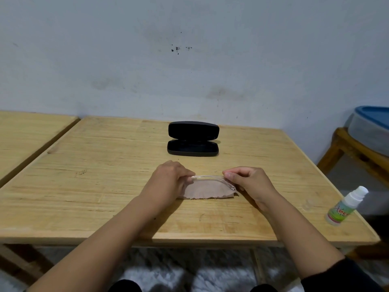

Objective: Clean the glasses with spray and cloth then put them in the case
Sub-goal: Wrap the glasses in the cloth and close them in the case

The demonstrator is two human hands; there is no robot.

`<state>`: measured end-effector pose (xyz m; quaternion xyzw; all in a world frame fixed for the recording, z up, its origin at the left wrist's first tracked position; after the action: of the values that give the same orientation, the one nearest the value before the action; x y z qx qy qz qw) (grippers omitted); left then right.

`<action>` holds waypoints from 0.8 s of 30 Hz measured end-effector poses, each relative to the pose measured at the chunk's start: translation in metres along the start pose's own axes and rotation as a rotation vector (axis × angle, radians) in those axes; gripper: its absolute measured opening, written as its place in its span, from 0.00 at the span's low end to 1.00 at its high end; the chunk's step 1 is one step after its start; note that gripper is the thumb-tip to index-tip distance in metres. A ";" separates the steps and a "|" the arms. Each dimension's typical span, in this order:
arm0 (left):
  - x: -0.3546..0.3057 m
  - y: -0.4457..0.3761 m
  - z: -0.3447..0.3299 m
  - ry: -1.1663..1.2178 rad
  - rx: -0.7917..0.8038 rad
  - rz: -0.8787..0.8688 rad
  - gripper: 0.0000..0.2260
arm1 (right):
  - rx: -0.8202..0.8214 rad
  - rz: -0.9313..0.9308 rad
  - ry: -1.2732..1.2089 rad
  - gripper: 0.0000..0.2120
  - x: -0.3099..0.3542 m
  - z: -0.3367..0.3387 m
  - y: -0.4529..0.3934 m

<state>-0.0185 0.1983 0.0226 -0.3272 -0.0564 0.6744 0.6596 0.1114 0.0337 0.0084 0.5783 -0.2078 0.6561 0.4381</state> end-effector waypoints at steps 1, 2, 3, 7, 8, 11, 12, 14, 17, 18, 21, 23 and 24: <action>0.002 0.000 0.001 0.019 -0.012 0.032 0.06 | 0.003 0.010 0.018 0.04 0.001 -0.001 0.002; 0.003 0.001 0.003 0.037 -0.022 0.066 0.05 | 0.005 0.016 0.050 0.05 0.002 -0.002 0.004; 0.004 0.002 0.004 0.056 -0.029 0.101 0.06 | 0.004 0.021 0.096 0.07 0.002 -0.003 0.005; 0.007 0.005 0.002 0.101 -0.051 0.186 0.06 | -0.059 0.072 0.278 0.08 0.002 -0.004 0.006; 0.009 0.005 0.001 0.104 -0.054 0.199 0.07 | -0.083 0.092 0.308 0.07 0.003 -0.004 0.006; 0.013 0.008 -0.003 0.108 -0.057 0.237 0.07 | -0.116 0.142 0.346 0.05 0.004 -0.006 0.007; 0.014 0.009 -0.004 0.107 -0.057 0.239 0.07 | -0.119 0.147 0.347 0.04 0.004 -0.006 0.007; 0.013 0.009 -0.003 0.097 -0.062 0.229 0.07 | -0.126 0.145 0.340 0.03 0.005 -0.007 0.007; 0.010 0.007 0.001 0.081 -0.079 0.214 0.07 | -0.131 0.131 0.297 0.02 0.008 -0.008 0.006; 0.010 0.005 0.003 0.083 -0.091 0.207 0.06 | -0.135 0.130 0.278 0.01 0.010 -0.008 0.006; 0.012 -0.006 0.013 0.105 -0.132 0.201 0.06 | -0.155 0.153 0.208 0.03 0.022 -0.009 0.000; 0.017 -0.019 0.020 0.088 -0.156 0.170 0.05 | -0.160 0.186 0.200 0.06 0.035 -0.010 -0.008; 0.021 -0.027 0.024 0.083 -0.173 0.153 0.05 | -0.164 0.199 0.196 0.07 0.043 -0.011 -0.014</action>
<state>-0.0057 0.2296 0.0471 -0.4136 -0.0619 0.7014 0.5772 0.1187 0.0642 0.0426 0.4503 -0.2733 0.7303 0.4350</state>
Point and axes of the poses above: each hand's wrist, its own y-axis away from the middle knuckle, its own z-axis out of the back of the hand, x = y × z, the point moved 5 cm from there along -y, towards the middle knuckle, and after that the axes turned 9 degrees about -z, right-handed, at the moved point
